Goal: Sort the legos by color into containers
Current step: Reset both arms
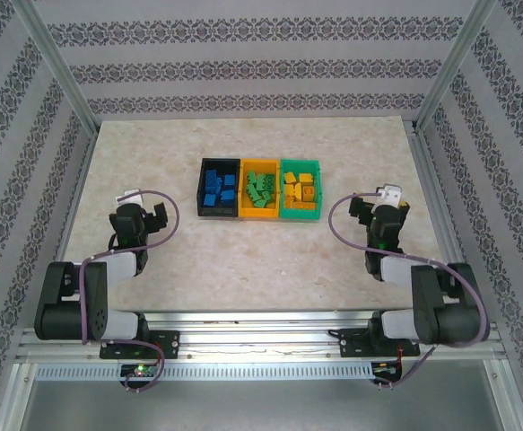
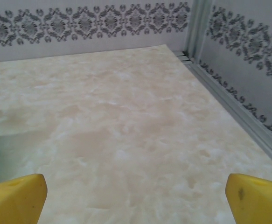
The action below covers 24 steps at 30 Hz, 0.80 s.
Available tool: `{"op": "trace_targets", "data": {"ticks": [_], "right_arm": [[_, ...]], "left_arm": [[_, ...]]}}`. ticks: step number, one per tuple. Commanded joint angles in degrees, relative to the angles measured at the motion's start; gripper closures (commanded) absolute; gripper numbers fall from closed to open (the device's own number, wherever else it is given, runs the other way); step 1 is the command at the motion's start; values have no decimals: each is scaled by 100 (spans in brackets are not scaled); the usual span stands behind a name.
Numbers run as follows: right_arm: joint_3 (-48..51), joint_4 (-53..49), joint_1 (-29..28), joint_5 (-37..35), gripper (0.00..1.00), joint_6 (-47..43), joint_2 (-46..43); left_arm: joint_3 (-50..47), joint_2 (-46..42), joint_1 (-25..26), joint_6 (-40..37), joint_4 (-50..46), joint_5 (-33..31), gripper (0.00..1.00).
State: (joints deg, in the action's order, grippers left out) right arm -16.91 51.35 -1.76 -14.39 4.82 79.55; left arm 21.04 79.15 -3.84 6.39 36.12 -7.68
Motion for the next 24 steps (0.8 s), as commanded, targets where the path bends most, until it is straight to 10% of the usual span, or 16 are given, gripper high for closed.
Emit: {"op": "trace_targets", "data": {"ticks": [1, 18, 24], "right_arm": [[139, 1021, -136, 395, 2, -295, 578], [-243, 647, -150, 731, 2, -403, 860], [-243, 639, -149, 743, 2, -409, 855]], "left_arm": [[161, 85, -40, -92, 506, 274, 0], [-662, 1383, -41, -181, 3560, 1074, 1], [-326, 1175, -43, -229, 2576, 1197, 1]]}}
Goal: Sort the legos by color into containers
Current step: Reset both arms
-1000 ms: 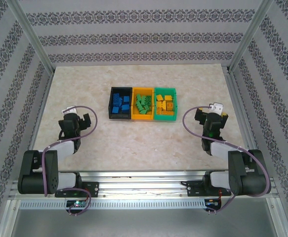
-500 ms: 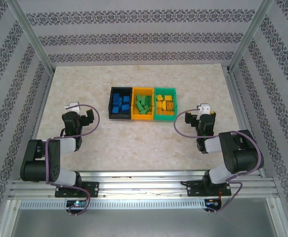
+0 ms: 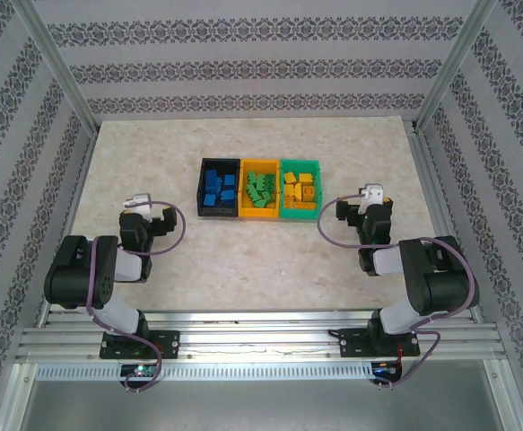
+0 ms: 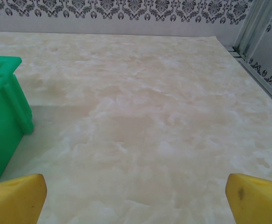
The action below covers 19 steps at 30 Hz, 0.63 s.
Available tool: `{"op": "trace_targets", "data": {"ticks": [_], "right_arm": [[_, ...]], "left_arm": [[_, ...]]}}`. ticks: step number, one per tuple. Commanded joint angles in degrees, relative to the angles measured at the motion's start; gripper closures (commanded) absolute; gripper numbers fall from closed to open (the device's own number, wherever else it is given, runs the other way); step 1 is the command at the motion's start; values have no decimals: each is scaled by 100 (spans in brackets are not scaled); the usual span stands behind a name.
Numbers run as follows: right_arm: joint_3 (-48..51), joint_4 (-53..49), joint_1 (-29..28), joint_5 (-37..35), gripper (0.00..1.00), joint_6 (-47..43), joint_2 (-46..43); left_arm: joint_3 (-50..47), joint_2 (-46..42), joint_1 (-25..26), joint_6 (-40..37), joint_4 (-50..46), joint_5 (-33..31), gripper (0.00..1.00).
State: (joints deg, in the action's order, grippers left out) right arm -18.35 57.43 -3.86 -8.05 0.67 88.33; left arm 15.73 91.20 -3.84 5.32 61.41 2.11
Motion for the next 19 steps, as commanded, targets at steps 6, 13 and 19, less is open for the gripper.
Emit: {"op": "trace_targets", "data": {"ticks": [6, 13, 19], "right_arm": [[-99, 32, 61, 97, 2, 10, -21], [-99, 32, 63, 102, 2, 11, -18], [-99, 13, 83, 159, 2, 13, -25]], "left_arm": [[449, 14, 14, -256, -309, 412, 1], [452, -1, 14, -257, -353, 404, 1], [457, -1, 14, -259, -357, 398, 1]]}}
